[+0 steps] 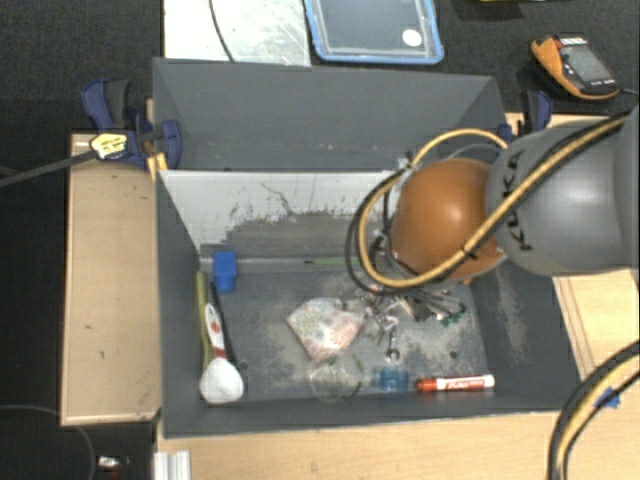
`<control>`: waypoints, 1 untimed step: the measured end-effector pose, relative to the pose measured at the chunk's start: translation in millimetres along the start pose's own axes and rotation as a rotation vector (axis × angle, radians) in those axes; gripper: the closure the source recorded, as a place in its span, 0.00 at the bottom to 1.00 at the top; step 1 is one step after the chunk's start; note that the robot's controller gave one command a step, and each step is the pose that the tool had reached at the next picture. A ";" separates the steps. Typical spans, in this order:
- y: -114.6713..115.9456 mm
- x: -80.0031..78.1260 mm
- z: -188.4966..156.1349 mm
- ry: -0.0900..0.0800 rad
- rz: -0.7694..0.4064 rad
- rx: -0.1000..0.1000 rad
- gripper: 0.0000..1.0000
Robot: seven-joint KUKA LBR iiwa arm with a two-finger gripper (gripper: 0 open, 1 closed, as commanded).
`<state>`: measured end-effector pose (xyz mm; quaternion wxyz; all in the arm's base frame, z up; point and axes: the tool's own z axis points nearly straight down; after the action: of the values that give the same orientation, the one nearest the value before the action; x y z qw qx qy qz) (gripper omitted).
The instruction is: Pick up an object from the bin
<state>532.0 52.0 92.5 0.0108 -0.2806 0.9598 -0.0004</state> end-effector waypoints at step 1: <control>0.5 0.2 -38.7 0.004 0.004 -0.003 1.00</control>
Offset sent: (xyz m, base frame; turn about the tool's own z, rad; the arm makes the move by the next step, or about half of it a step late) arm -0.0019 0.0002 0.0547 0.0022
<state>530.8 52.1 131.3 0.0086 -0.2787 0.9603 0.0003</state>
